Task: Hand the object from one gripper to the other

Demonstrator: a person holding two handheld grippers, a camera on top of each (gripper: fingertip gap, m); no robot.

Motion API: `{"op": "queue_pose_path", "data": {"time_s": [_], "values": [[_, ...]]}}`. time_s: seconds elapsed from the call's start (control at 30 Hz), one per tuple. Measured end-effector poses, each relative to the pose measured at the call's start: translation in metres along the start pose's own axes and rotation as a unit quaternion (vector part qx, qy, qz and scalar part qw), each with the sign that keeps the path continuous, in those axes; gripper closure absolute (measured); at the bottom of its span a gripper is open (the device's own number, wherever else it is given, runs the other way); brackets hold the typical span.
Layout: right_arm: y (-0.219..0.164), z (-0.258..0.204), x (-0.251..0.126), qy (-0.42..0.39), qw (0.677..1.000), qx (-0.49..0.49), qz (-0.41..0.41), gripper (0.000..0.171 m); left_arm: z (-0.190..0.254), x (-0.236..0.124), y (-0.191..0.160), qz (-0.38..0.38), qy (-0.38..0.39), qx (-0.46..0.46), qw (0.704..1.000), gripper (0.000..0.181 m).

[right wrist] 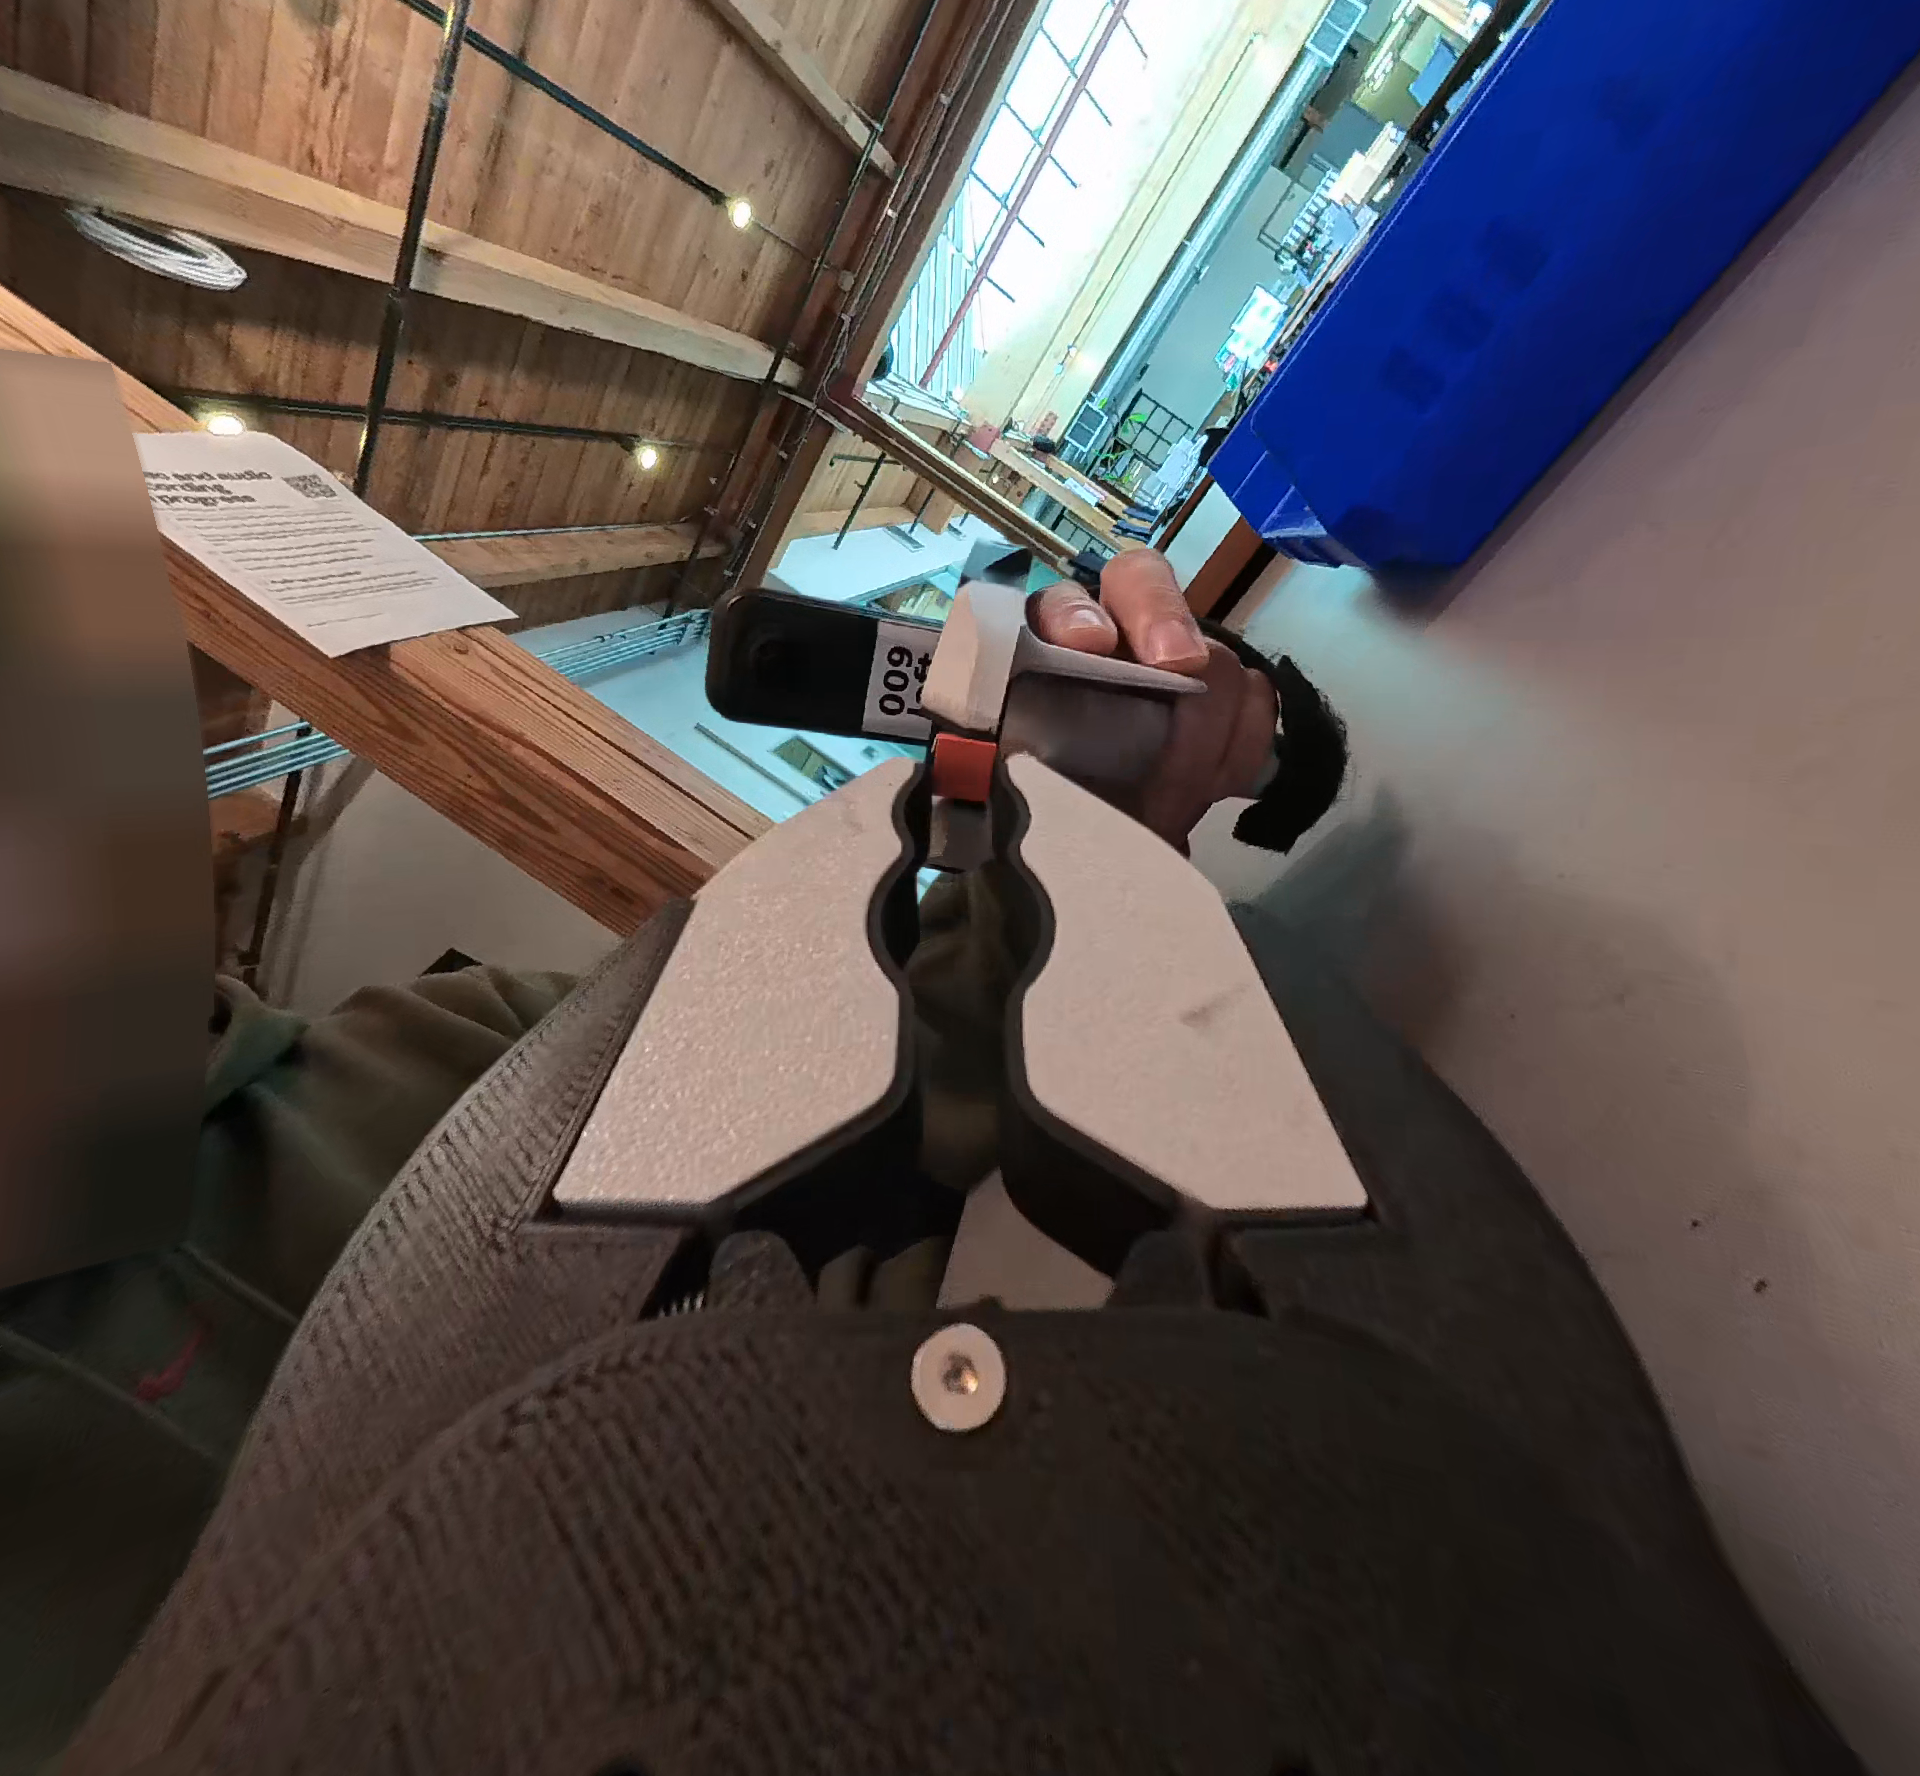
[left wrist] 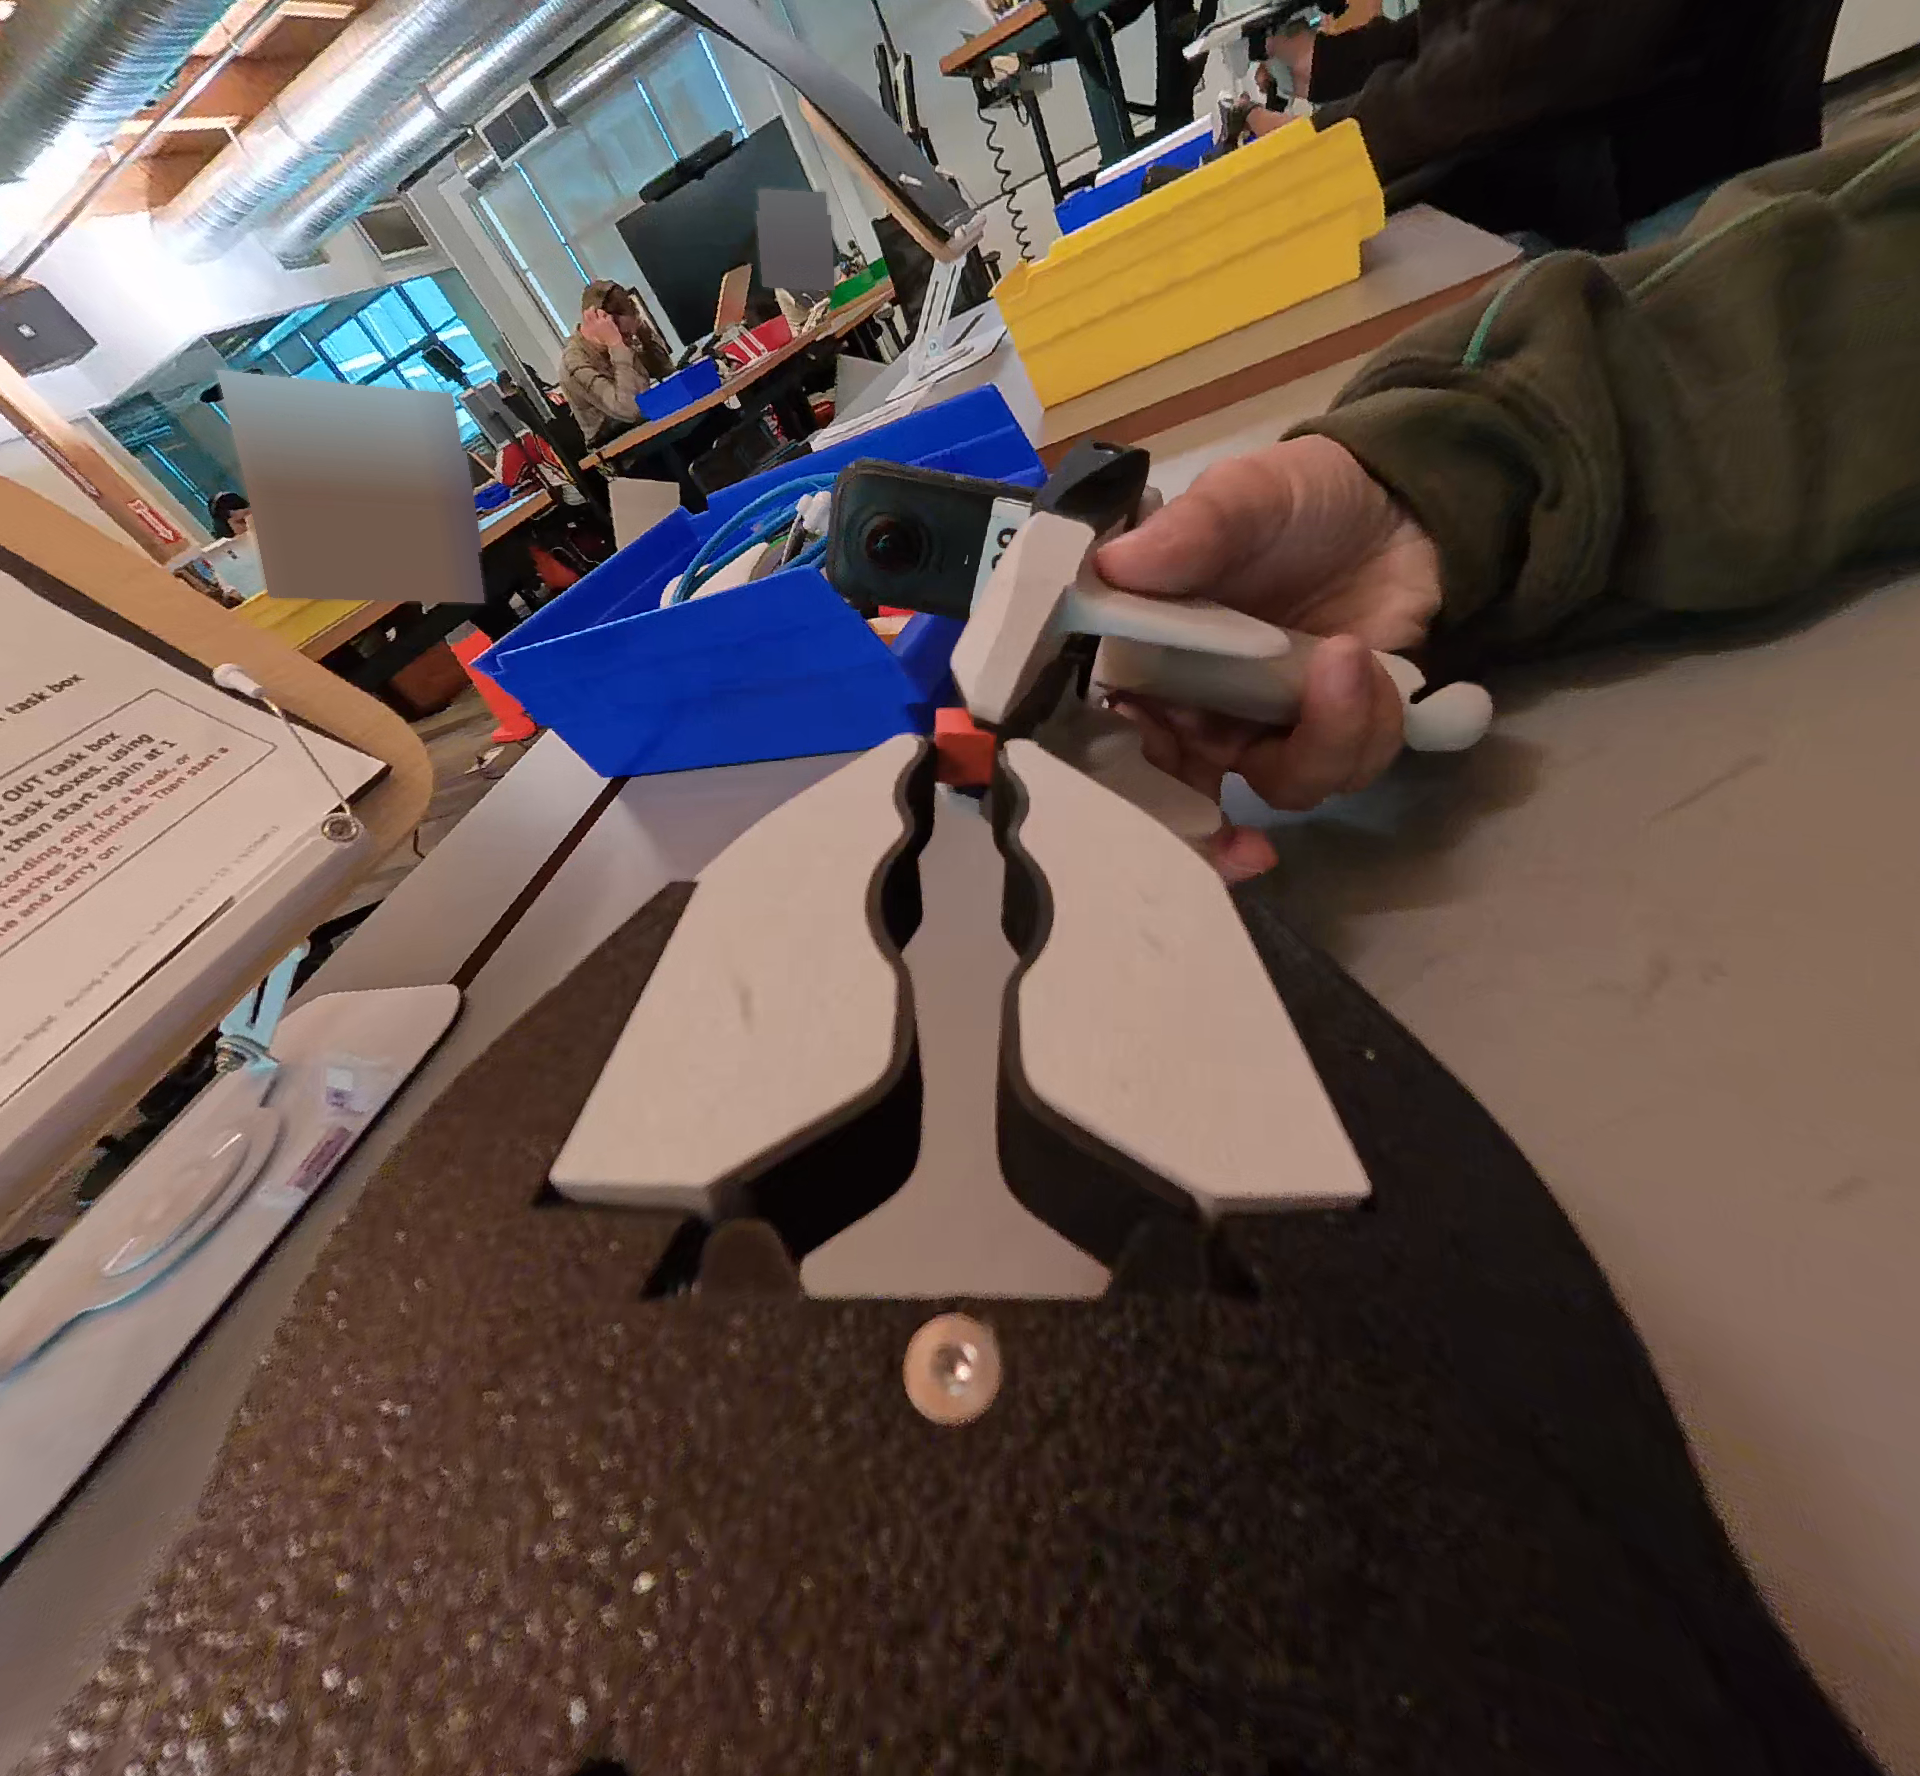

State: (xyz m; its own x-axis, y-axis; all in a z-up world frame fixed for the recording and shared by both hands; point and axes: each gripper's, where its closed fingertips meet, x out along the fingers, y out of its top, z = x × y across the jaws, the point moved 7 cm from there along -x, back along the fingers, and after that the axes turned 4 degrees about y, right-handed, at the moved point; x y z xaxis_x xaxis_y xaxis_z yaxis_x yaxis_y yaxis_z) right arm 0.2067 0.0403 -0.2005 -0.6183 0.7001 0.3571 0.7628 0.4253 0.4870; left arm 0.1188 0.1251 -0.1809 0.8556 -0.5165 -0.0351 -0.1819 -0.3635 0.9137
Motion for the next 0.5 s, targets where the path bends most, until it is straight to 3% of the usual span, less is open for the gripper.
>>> {"op": "queue_pose_path", "data": {"time_s": [0.3,0.4,0.5], "values": [[0.005,0.006,-0.003,-0.016,1.000,-0.004,0.015,0.161,-0.002,0.004,-0.004,-0.029,0.044,0.001,0.999,0.168],[0.009,0.004,-0.006,-0.058,0.995,-0.085,-0.006,0.161,-0.003,0.004,-0.004,-0.026,0.041,-0.037,0.998,0.162],[0.015,-0.004,-0.008,-0.119,0.966,-0.229,-0.025,0.161,-0.012,0.002,-0.003,-0.009,0.035,-0.160,0.986,0.160]]}}
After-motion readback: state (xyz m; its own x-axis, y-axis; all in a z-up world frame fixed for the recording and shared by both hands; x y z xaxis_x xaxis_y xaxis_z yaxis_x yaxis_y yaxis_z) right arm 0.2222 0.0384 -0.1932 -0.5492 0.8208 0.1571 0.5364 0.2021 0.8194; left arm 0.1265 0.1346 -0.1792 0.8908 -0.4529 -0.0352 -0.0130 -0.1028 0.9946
